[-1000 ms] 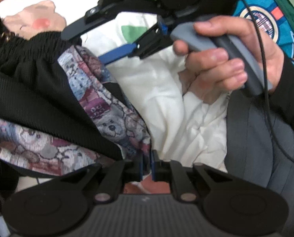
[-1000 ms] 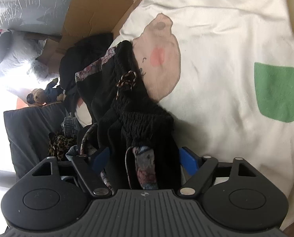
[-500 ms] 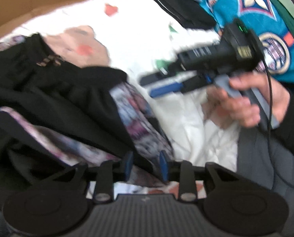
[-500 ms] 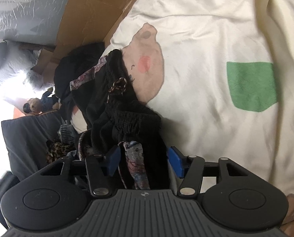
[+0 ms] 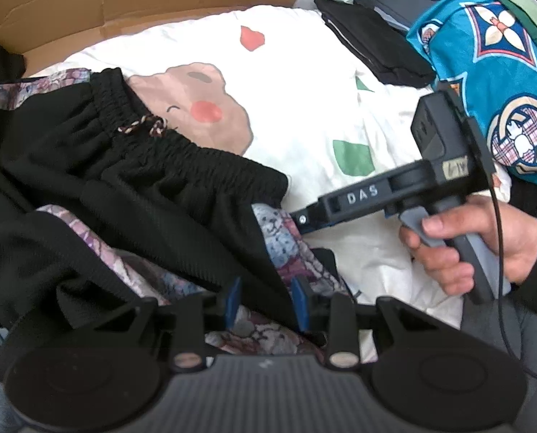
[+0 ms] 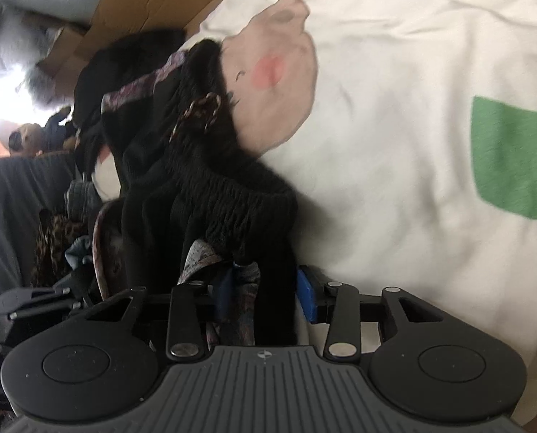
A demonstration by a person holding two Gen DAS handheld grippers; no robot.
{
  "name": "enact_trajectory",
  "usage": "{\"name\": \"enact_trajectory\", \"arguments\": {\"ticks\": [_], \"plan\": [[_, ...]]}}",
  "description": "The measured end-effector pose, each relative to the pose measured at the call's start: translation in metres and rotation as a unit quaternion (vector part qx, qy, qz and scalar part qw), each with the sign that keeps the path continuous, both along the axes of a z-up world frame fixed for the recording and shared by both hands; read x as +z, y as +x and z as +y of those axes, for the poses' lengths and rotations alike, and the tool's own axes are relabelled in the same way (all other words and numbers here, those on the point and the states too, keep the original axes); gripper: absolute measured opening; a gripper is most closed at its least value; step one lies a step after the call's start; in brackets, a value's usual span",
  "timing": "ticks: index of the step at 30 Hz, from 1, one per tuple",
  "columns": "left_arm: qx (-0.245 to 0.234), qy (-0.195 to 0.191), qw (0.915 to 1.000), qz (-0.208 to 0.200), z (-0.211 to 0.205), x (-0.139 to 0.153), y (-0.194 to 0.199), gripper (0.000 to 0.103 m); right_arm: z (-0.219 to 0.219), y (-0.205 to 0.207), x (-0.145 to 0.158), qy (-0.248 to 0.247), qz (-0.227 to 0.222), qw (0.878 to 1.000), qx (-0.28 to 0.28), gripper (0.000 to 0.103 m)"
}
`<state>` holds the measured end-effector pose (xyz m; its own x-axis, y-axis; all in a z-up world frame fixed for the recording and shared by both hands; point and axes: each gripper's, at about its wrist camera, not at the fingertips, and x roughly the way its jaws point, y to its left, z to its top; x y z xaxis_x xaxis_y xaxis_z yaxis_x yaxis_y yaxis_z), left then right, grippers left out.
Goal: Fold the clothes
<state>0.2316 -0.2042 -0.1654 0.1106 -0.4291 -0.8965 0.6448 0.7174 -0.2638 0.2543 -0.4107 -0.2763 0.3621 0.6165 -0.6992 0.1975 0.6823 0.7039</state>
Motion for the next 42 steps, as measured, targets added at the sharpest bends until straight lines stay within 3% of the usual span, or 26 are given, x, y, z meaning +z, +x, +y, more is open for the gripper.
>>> {"name": "enact_trajectory", "arguments": {"ticks": [18, 29, 30, 32, 42], "plan": [[0.009, 0.017, 0.9997, -0.015, 0.004, -0.005, 0.004, 0.033, 0.001, -0.004, 0.025, -0.022, -0.041, 0.999, -0.014, 0.043], [0.009, 0.019, 0.9997, -0.015, 0.004, -0.008, 0.005, 0.033, 0.010, -0.001, 0.009, -0.009, -0.007, 1.000, 0.020, 0.041], [0.009, 0.017, 0.9997, -0.016, 0.004, -0.008, 0.005, 0.033, 0.008, -0.003, 0.011, -0.011, -0.010, 1.000, 0.016, 0.038], [0.007, 0.016, 0.9997, -0.018, 0.004, -0.007, 0.006, 0.033, 0.005, -0.005, 0.013, -0.017, -0.014, 1.000, 0.008, 0.010], [0.019, 0.022, 0.9980, -0.057, 0.009, 0.003, 0.021, 0.033, -0.015, -0.015, 0.024, -0.046, -0.038, 0.998, -0.032, 0.004]]}}
